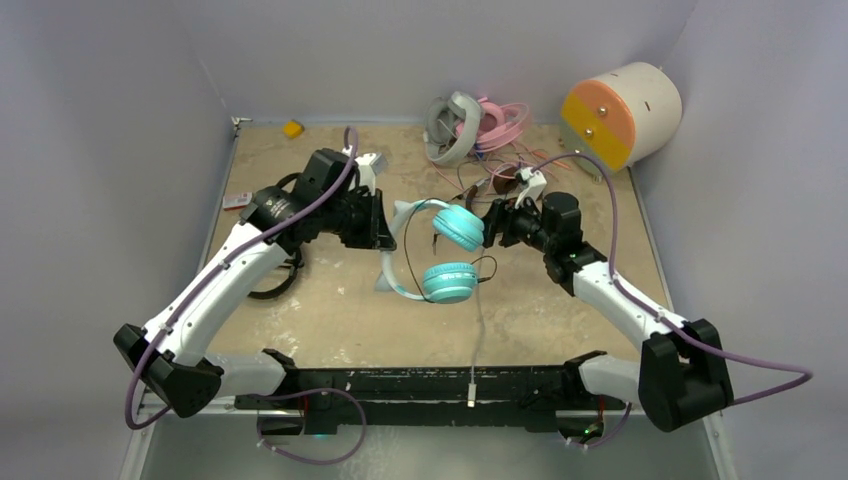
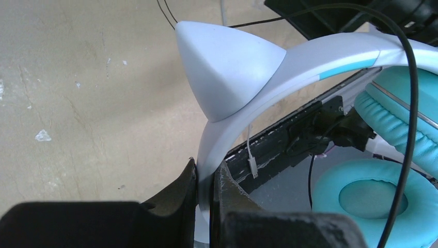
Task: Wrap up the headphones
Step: Wrap the headphones cable around the headphones.
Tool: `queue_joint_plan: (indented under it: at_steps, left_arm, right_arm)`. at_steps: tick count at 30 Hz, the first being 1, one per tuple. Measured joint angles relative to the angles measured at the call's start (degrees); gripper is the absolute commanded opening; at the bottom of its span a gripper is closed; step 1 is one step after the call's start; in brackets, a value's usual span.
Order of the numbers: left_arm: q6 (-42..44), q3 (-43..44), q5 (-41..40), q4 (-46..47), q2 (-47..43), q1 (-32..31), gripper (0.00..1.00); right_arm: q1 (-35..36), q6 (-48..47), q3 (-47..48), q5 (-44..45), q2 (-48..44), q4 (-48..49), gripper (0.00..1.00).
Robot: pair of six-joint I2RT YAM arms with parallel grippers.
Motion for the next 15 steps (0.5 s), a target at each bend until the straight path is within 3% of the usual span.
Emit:
queue_joint_plan:
  at_steps: [15]
  left_arm:
    - [1.01,10.29,3.37,-6.93,2.08,0.0,0.0]
  right_arm:
    - [0.0,1.14,-14.53,-13.16,-0.42,33.88,0.84]
